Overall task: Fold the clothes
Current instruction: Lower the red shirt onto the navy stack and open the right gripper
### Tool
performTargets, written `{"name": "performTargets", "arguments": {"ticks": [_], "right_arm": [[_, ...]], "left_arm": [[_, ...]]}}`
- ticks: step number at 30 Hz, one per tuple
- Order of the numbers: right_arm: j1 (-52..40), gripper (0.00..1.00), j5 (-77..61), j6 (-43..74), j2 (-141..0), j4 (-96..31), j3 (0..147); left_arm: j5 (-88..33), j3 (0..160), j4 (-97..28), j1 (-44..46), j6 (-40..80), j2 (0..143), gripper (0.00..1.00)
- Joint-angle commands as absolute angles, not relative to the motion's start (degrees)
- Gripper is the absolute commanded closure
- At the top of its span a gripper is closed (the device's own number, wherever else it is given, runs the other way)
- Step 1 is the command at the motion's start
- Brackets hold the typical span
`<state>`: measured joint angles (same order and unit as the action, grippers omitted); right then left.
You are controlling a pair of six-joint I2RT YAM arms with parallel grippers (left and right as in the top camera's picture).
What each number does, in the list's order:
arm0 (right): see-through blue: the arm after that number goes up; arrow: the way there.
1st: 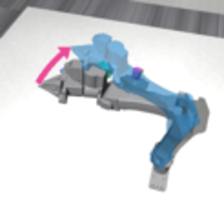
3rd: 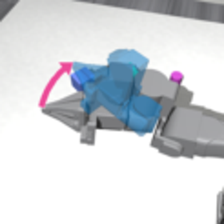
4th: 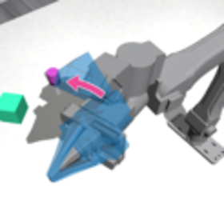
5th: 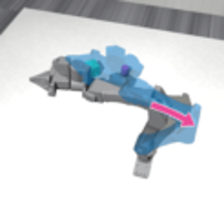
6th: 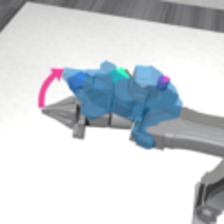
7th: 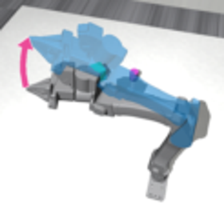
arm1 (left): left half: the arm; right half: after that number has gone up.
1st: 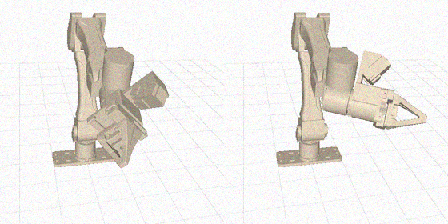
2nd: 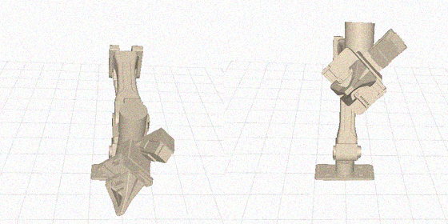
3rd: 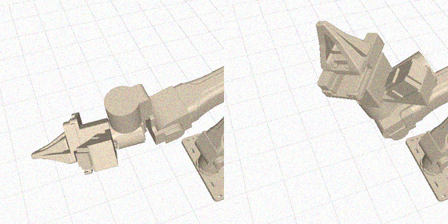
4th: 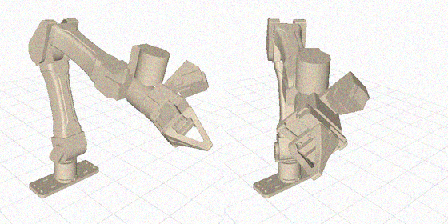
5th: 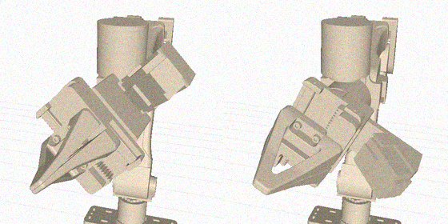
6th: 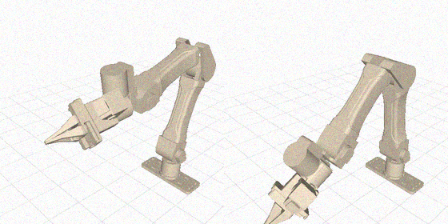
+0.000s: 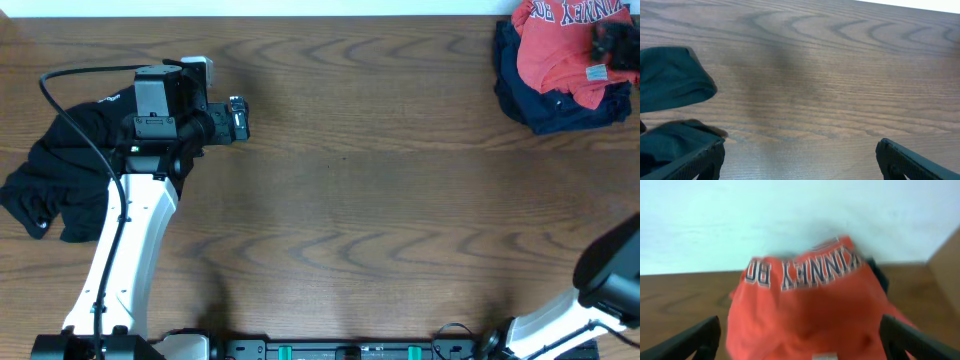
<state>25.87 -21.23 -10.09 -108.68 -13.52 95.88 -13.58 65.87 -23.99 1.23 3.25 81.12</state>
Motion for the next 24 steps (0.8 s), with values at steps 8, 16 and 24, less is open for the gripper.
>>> {"name": "performTargets", "arguments": {"ticks": [8, 16, 24], "right_arm": [[22.4, 0.01, -12.6, -8.5, -121.1, 9.3, 96.3], [22.8, 0.01, -12.3, -1.3, -130.0, 16.7, 98.4], [24.7, 0.01, -18.0, 0.4, -139.5, 10.2, 102.0]], "left_arm": [[-14.3, 66.6, -23.9, 1.1, 3.9, 81.5, 0.02], [-14.3, 66.6, -23.9, 1.1, 3.9, 81.5, 0.02], [-14.3, 66.6, -25.5, 1.1, 3.9, 81.6, 0.02]]}}
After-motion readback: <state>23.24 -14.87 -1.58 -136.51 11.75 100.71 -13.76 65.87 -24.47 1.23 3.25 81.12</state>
